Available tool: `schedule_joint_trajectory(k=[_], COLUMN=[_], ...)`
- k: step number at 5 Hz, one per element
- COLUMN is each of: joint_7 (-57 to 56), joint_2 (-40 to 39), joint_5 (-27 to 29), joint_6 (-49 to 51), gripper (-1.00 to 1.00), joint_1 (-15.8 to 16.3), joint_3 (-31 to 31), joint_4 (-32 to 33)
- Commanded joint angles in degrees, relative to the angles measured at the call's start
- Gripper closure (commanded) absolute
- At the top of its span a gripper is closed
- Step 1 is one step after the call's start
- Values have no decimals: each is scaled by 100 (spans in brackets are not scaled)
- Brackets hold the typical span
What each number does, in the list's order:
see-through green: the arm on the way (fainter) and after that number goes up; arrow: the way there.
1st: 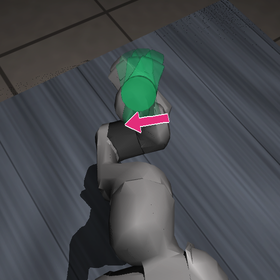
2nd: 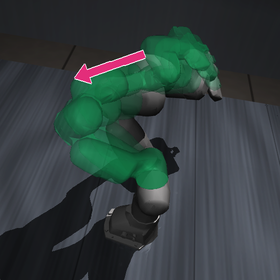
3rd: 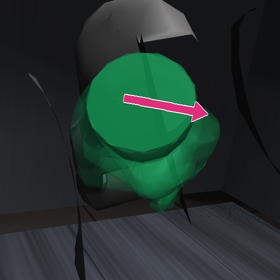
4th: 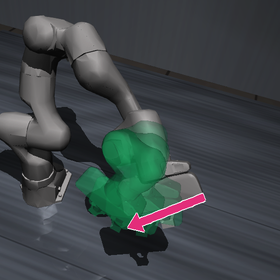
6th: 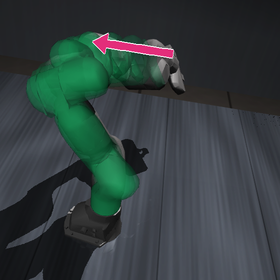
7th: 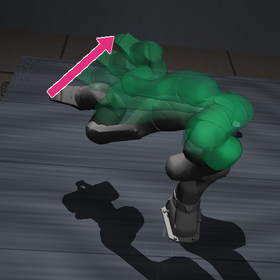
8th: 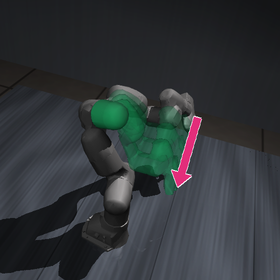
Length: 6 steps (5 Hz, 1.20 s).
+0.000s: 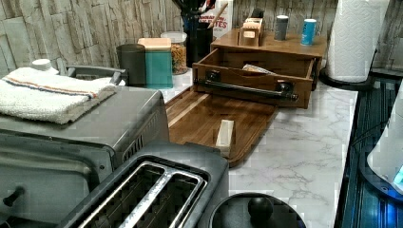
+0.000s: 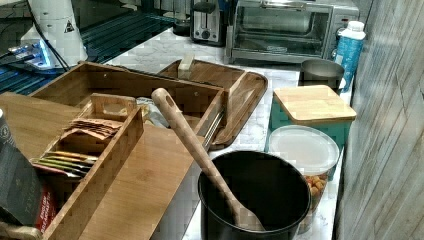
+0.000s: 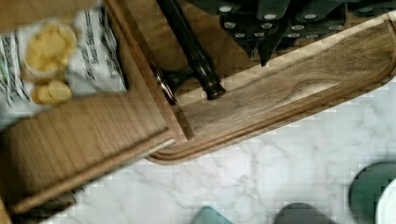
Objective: Close the drawer.
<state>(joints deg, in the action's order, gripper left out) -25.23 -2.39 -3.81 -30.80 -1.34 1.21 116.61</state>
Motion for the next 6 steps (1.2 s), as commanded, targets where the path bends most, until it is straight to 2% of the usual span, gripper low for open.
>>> schedule_joint_trajectory(k=[1, 2, 3, 5, 6], joint_7=[-2112, -2408, -2101, -1518, -1678], joint_2=[292, 242, 9, -202, -64], joint_5=[392, 33, -427, -492, -580], joint_6=[-846, -1371, -1824, -2446, -2267], gripper=[100, 100, 100, 100, 100], joint_1=[435, 532, 574, 709, 944], joint_3=[-47, 15, 28, -69, 306], joint_4=[1428, 1903, 2252, 2877, 3022])
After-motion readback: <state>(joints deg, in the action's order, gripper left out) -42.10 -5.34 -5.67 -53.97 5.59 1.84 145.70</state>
